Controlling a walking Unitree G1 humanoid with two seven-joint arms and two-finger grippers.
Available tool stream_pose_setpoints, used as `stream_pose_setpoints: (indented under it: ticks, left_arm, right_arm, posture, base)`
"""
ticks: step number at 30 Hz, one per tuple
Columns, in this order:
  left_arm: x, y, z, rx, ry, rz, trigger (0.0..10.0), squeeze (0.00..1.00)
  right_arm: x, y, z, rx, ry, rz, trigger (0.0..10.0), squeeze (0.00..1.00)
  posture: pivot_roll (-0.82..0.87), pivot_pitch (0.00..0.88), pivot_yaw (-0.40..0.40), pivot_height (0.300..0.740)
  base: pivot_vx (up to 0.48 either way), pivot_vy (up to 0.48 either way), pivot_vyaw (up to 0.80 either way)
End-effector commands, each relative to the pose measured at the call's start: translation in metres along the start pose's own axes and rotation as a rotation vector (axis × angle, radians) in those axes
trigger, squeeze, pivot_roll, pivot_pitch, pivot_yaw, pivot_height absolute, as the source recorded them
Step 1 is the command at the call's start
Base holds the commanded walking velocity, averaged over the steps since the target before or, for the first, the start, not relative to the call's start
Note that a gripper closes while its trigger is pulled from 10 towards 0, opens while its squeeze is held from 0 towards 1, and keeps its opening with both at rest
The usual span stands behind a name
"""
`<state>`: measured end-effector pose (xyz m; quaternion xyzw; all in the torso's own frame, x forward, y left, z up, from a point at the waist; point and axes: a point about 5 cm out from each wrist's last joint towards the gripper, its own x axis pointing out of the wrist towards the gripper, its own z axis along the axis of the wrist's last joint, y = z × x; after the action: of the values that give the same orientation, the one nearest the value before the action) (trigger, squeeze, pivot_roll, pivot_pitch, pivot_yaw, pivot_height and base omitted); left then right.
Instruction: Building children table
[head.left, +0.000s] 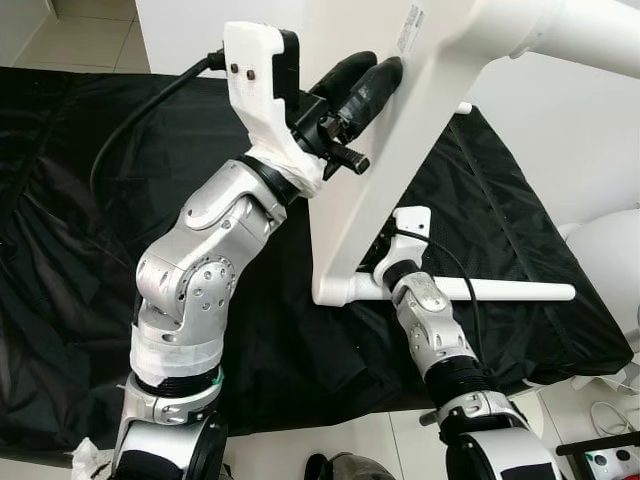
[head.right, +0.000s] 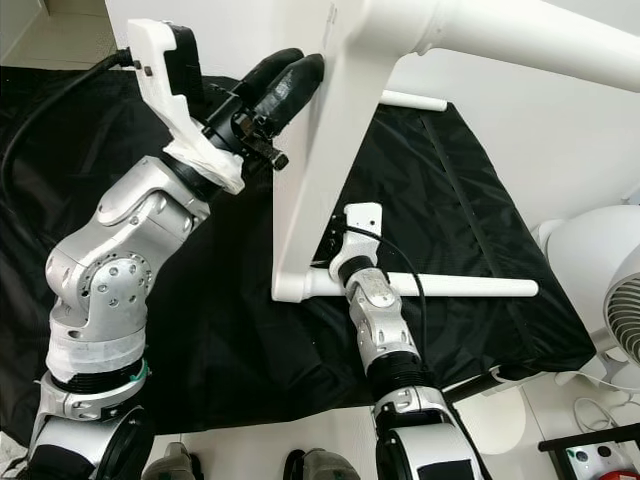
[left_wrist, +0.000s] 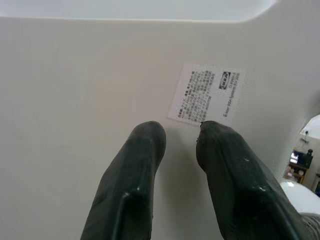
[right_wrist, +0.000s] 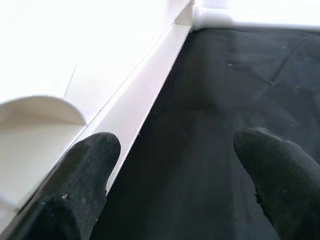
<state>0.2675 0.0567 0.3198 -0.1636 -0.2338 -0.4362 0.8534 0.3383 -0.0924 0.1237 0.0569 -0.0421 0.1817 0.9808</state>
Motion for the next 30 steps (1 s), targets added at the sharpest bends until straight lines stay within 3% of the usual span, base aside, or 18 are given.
stream_pose_setpoints:
  ticks: [1, 20, 23, 25, 27, 28, 30]
  left_arm:
    - [0.012, -0.018, 0.0, -0.011, 0.004, -0.102, 10.0, 0.0]
    - [0.01, -0.009, 0.003, -0.009, 0.054, -0.083, 10.0, 0.0]
    - [-0.011, 0.0, 0.002, 0.042, 0.099, -0.032, 10.0, 0.0]
    - [-0.011, 0.0, 0.002, 0.042, 0.099, -0.032, 10.0, 0.0]
    - [-0.026, 0.015, -0.002, 0.12, 0.155, 0.092, 10.0, 0.0]
    - [-0.026, 0.015, -0.002, 0.12, 0.155, 0.092, 10.0, 0.0]
    - [-0.032, 0.029, -0.007, 0.164, 0.191, 0.214, 10.0, 0.0]
  right_arm:
    - [-0.002, 0.06, -0.023, 0.014, 0.093, 0.294, 10.0, 0.0]
    - [-0.011, 0.085, -0.028, 0.008, 0.108, 0.445, 10.0, 0.0]
    - [-0.011, 0.088, -0.027, -0.004, 0.105, 0.45, 10.0, 0.0]
    - [-0.011, 0.088, -0.027, -0.004, 0.105, 0.45, 10.0, 0.0]
    - [-0.01, 0.09, -0.025, -0.017, 0.094, 0.448, 10.0, 0.0]
    - [-0.01, 0.09, -0.025, -0.017, 0.094, 0.448, 10.0, 0.0]
    - [-0.008, 0.091, -0.023, -0.016, 0.085, 0.451, 10.0, 0.0]
  posture:
    - [0.09, 0.087, -0.101, 0.74]
    - [0.09, 0.094, -0.107, 0.74]
    - [0.1, 0.1, -0.123, 0.74]
    - [0.1, 0.1, -0.123, 0.74]
    - [0.1, 0.099, -0.13, 0.74]
    - [0.1, 0.099, -0.13, 0.74]
    - [0.1, 0.098, -0.134, 0.74]
  base:
    - [0.0, 0.0, 0.0]
    - [0.0, 0.0, 0.0]
    - [0.0, 0.0, 0.0]
    - [0.0, 0.0, 0.0]
    - [0.0, 0.0, 0.0]
    - [0.0, 0.0, 0.0]
    - [0.0, 0.0, 0.0]
